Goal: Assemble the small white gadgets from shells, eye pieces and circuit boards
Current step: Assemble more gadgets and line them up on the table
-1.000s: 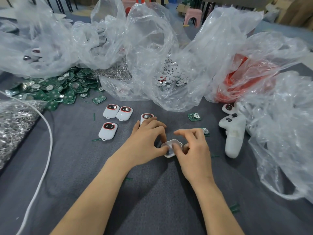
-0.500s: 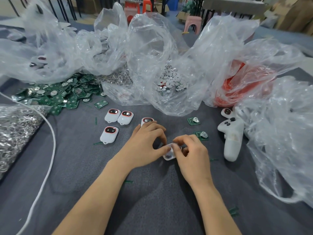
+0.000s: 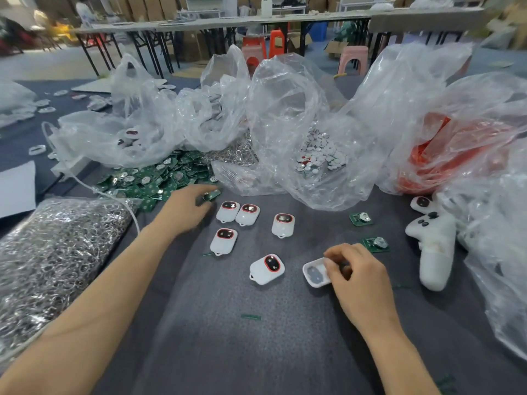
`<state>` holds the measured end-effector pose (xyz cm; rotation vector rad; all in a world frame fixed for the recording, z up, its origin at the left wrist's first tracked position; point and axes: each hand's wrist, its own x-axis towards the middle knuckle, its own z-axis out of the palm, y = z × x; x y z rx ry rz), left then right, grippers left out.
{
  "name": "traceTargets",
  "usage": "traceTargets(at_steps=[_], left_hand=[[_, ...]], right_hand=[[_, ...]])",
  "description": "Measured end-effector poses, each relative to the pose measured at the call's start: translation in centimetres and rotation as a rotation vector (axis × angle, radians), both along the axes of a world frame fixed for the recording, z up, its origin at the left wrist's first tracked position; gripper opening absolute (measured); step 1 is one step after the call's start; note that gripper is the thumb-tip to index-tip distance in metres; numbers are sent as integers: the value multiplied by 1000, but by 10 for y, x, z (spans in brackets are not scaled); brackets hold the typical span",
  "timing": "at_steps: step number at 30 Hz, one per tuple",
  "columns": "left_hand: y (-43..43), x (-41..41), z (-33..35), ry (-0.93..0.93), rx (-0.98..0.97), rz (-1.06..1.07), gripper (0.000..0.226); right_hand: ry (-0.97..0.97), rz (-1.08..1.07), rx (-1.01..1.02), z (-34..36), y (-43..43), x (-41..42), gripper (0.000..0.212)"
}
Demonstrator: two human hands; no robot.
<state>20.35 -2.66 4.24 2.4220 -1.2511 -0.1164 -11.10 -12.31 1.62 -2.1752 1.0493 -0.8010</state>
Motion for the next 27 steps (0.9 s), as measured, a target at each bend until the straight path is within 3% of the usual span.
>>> traceTargets(at_steps=[3, 8, 11, 14, 16, 18, 21, 27], left_hand=[[-12, 3, -12, -39, 4, -91, 34], [-18, -5, -18, -100, -239, 72, 23], [-13, -38, -1, 150, -553, 198, 23], [-19, -101, 14, 618, -734, 53, 25], [-27, -145, 8, 920, -707, -101, 20], [-32, -176, 2, 1080, -636, -195, 18], [-34, -185, -2, 1064, -548, -245, 16], [-23, -178, 1, 1035, -562, -269, 14]], right_hand=[[10, 2, 21, 0, 0, -1, 14], [2, -7, 23, 0, -1, -1, 16], [-25, 0, -5, -1, 0, 0, 15], [-170, -30, 50, 1, 0, 0, 12], [-339, -61, 181, 5, 1, 0, 14], [-458, -70, 289, 9, 3, -2, 12], [-532, -38, 345, 13, 4, -7, 14], [-589, 52, 465, 17, 3, -6, 15]])
